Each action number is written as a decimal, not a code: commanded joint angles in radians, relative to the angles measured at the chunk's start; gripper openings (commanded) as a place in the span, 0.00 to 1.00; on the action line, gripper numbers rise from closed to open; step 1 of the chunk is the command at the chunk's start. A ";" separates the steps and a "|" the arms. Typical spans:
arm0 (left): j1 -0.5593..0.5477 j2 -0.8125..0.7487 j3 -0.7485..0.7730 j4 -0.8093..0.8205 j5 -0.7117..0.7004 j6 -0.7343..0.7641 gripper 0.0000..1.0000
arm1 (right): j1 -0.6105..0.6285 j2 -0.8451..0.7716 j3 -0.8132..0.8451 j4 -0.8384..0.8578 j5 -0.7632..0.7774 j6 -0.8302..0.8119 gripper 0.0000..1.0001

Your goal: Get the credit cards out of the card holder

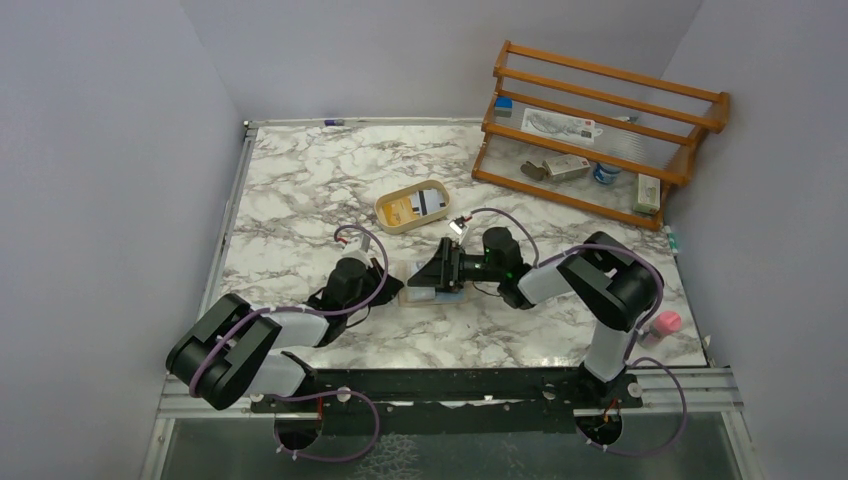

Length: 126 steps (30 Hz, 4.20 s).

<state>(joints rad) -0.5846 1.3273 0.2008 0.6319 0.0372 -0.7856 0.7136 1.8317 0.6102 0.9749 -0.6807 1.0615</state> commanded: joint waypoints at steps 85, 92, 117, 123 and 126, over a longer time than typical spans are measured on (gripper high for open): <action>0.002 -0.101 -0.019 -0.078 0.012 0.037 0.00 | -0.244 0.482 1.277 -1.457 0.214 -0.913 0.03; 0.002 -0.103 -0.021 -0.078 0.012 0.037 0.00 | -0.245 0.464 1.284 -1.478 0.261 -0.930 0.43; 0.003 -0.239 0.096 -0.286 0.014 0.068 0.00 | -0.245 -0.101 0.815 -1.122 0.246 -0.818 0.49; 0.002 -0.339 0.242 -0.532 -0.069 0.136 0.00 | -0.244 -0.224 0.563 -0.973 0.098 -0.742 0.49; 0.000 -0.353 0.289 -0.586 -0.089 0.146 0.00 | -0.240 -0.262 0.444 -0.848 -0.015 -0.664 0.49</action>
<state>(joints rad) -0.5846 1.0145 0.4156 0.1909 0.0120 -0.6880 0.4698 1.6150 1.1755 -0.0589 -0.5159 0.2878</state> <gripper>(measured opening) 0.006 0.492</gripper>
